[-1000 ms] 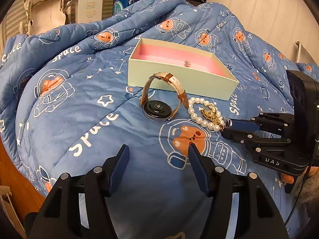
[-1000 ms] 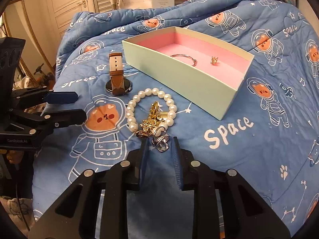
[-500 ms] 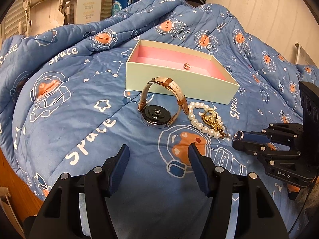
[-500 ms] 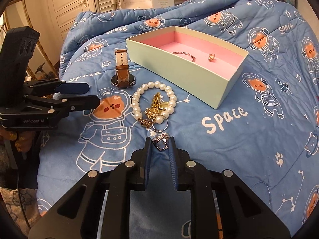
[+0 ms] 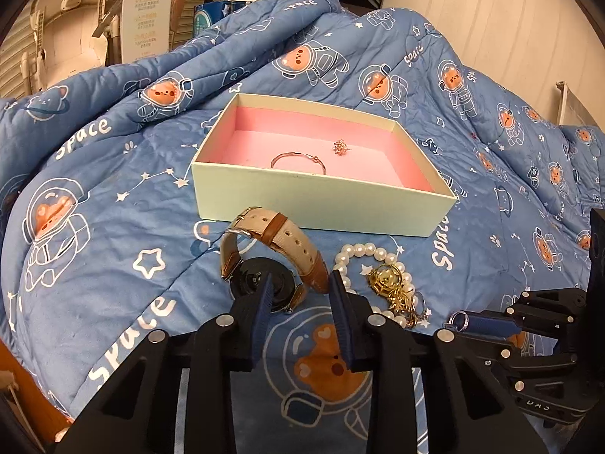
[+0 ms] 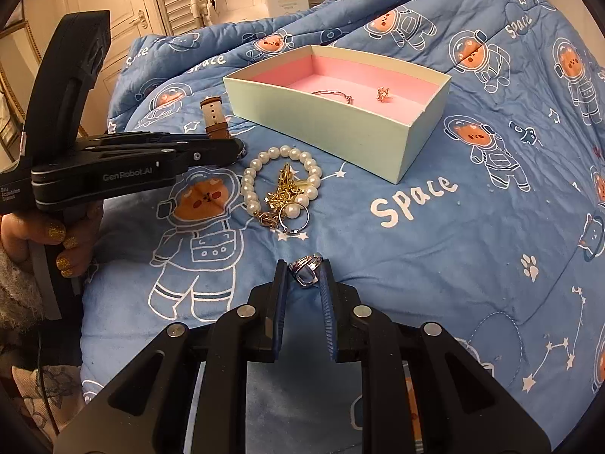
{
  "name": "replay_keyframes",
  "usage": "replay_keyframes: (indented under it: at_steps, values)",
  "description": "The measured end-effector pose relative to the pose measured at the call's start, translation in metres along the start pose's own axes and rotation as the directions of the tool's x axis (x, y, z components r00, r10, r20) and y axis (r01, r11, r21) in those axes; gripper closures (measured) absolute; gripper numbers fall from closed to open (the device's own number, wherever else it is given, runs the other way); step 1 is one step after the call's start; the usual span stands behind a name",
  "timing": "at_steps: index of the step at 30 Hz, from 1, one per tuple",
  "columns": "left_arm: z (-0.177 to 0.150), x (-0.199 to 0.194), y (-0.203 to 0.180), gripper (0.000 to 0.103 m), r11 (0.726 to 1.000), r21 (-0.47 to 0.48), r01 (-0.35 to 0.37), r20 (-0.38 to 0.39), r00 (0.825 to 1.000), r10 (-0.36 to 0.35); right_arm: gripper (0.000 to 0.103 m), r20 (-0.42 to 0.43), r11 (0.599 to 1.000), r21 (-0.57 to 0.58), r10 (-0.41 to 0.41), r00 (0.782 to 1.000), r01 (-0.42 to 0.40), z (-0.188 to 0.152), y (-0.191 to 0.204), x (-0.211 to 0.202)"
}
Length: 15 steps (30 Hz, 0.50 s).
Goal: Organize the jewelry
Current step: 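Grasp the small ring with the right tool while the left tool grasps the watch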
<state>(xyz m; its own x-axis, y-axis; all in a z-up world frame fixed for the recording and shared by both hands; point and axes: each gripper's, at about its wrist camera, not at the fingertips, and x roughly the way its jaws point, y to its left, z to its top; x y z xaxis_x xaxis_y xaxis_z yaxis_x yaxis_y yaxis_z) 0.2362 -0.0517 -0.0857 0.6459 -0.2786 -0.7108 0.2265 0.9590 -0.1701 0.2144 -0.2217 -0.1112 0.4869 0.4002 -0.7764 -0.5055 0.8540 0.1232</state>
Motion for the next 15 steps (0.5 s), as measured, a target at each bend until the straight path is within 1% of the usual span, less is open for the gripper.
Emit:
replay_keyframes:
  at_steps: [1,2,5,8,15]
  values:
    - [0.001,0.001,-0.002,0.083,1.000,0.003,0.004,-0.004,1.000,-0.004,0.085,0.001,1.000,0.002,0.001,1.000,-0.001,0.000,0.000,0.000]
    - [0.002,0.003,-0.003,0.087,1.000,0.005,0.005,-0.007,1.000,-0.005,0.085,0.001,1.000,0.003,0.001,1.000,-0.001,0.000,-0.001,0.000]
    - [0.001,0.004,-0.006,0.090,1.000,0.012,-0.006,-0.004,1.000,0.006,0.085,0.001,1.000,0.005,0.002,1.000,-0.002,0.000,-0.002,0.000]
    - [0.002,0.002,-0.002,0.093,1.000,-0.006,-0.004,0.005,1.000,0.004,0.085,0.002,1.000,0.007,0.002,1.000,-0.002,0.000,-0.002,0.000]
    - [0.000,-0.013,0.004,0.093,0.999,-0.035,0.031,0.021,0.999,-0.031,0.085,0.009,0.999,0.036,0.016,1.000,-0.016,0.001,-0.004,-0.003]
